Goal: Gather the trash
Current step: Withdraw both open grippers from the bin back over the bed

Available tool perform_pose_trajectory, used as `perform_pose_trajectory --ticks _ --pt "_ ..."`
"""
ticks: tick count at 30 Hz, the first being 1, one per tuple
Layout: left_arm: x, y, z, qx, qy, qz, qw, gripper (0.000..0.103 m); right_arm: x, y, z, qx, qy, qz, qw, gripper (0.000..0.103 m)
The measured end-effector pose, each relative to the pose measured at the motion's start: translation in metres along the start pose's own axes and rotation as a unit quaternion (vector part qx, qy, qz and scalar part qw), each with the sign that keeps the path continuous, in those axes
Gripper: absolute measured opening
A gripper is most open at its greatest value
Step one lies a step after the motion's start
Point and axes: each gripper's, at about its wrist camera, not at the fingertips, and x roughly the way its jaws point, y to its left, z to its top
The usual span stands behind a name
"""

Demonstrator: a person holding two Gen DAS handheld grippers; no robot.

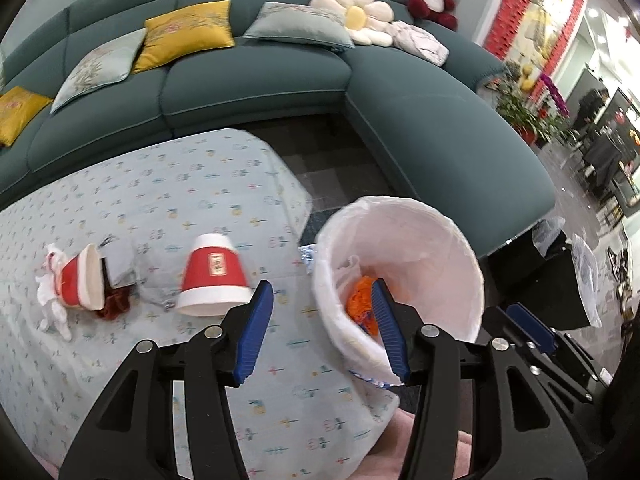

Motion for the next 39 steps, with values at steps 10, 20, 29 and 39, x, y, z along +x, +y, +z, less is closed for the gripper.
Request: perform_pose_trajectory --ticks 10,20,29,39 --pt "-0.027 0.072 -0.014 -0.061 -0.013 0.024 0.9977 0.060 -0.010 0.060 -0.006 -0.041 0.000 0.020 0.999 0.044" --pt "-0.054 0.152 -0.034 -0.124 -0.024 0.059 0.9902 0.071 -0.014 0.126 -0.021 -0.083 0.007 0.039 0.996 0.053" --pt "-0.058 0.227 -0.058 -0.163 -0.008 0.116 0.9798 0.071 -0.004 0.184 -0.042 -0.109 0.025 0.056 0.992 0.055" --pt "-0.046 0.304 -0.078 -0.215 0.009 0.141 0.9662 0.073 0.019 0.234 -0.062 -0.141 0.049 0.063 0.987 0.055"
